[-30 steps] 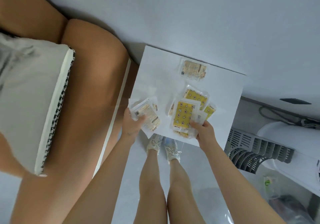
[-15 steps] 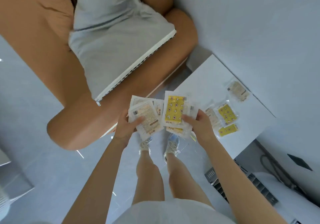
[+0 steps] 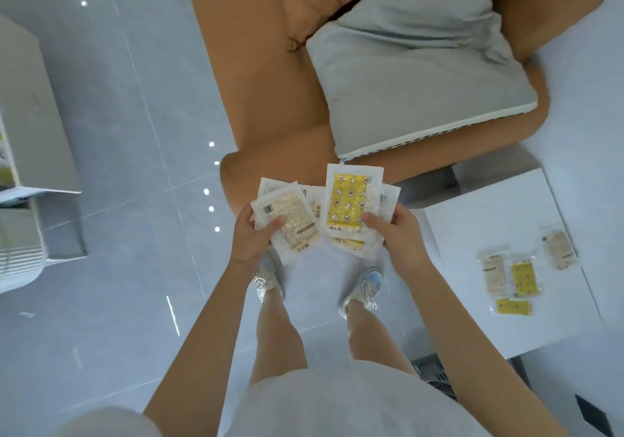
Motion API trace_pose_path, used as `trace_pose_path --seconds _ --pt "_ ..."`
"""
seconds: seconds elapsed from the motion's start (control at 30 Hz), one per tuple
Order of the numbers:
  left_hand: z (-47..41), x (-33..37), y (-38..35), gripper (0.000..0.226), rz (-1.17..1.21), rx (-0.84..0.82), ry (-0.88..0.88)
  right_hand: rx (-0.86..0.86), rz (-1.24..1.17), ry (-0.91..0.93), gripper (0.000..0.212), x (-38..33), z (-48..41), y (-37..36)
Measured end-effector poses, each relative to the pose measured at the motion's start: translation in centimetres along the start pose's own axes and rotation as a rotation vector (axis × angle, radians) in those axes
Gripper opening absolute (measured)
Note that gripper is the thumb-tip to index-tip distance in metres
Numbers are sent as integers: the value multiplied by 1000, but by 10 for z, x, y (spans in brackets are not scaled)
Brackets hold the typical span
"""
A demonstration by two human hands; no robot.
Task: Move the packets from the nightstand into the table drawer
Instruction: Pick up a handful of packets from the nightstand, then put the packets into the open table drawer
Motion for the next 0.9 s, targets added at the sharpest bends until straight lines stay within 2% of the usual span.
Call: trace_pose_path --seconds 0.2,0.4,0.6,0.9 --pt "-20 20 134 24 12 77 5 -88 -49 -34 28 -5 7 -134" --pt "-42 35 239 25 61 152 -2 -163 -8 -48 30 -14 10 -250" --pt "-59 40 301 30 159 245 -11 -177 97 -60 31 -27 6 -322" --pt "-102 45 380 31 286 413 29 -312 181 -115 33 -53 -25 -436"
Point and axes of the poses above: each hand's wrist, its own z-axis away from the middle knuckle, its own y-axis out of the back of the hand, x = y × z, the point moved 2 cm from there along -z, towards the middle knuckle, and after that the axes turned 13 degrees about -y, right-handed, at the moved point
